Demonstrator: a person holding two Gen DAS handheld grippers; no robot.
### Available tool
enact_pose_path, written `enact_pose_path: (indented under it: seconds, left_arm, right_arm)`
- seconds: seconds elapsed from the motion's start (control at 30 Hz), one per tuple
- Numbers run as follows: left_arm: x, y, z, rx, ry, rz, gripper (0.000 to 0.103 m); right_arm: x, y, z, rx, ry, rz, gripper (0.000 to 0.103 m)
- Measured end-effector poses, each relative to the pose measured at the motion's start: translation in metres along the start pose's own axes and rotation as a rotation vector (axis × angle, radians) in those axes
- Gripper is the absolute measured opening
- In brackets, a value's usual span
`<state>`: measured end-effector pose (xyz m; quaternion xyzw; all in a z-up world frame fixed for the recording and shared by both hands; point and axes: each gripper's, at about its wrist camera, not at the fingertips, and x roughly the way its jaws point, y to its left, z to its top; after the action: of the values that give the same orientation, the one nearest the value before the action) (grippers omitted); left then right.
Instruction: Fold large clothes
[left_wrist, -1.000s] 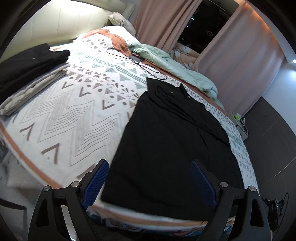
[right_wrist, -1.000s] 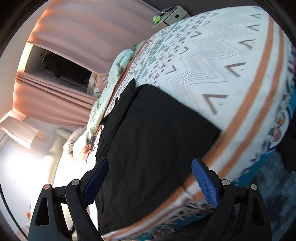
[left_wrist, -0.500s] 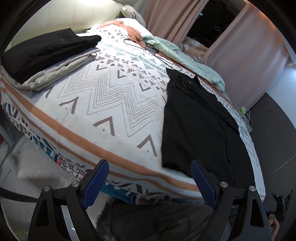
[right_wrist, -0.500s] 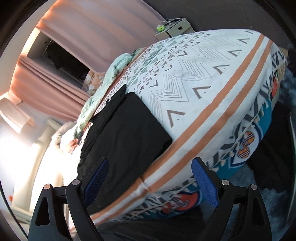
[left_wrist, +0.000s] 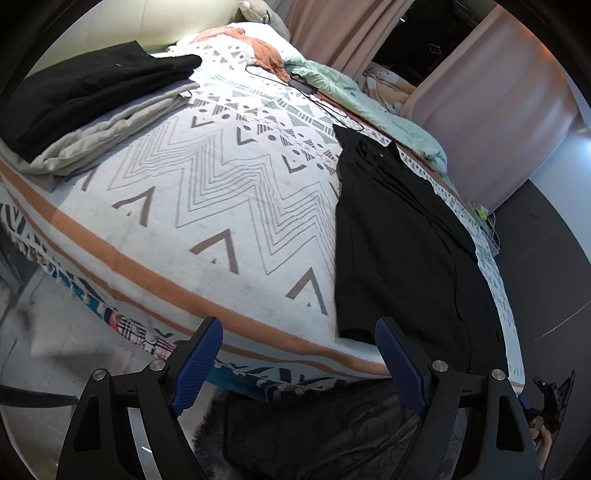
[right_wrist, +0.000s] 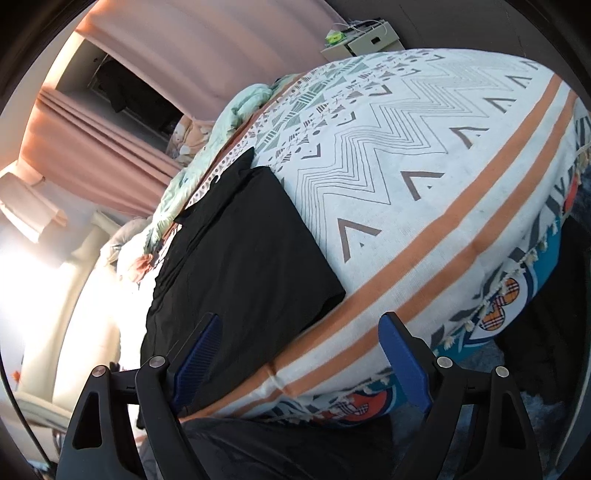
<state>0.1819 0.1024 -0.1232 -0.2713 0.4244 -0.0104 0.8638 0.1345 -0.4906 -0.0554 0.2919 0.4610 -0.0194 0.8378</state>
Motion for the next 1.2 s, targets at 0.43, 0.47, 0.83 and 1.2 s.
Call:
enact_pose_path:
  seconds: [0.43,0.47,0.83,1.2]
  left_arm:
    - [0.050,-0.036,0.022,0.037,0.071,0.004,0.078]
    - [0.053,-0.037,0.024,0.036,0.074,0.005,0.078]
    - [0.094,-0.046,0.028,0.061,0.116,0.040,0.073]
    - [0.091,-0.058,0.012,-0.003,0.174,-0.079,0.057]
  right_arm:
    - [0.070,0.007,0.027,-0.030,0.055,-0.018,0.083]
    - [0.074,0.006,0.029,-0.031,0.053,-0.021,0.082]
    - [0.084,-0.005,0.034,-0.013,0.056,0.014,0.077]
    - [0.084,0.004,-0.002,0.052,0.130,0.169,0.060]
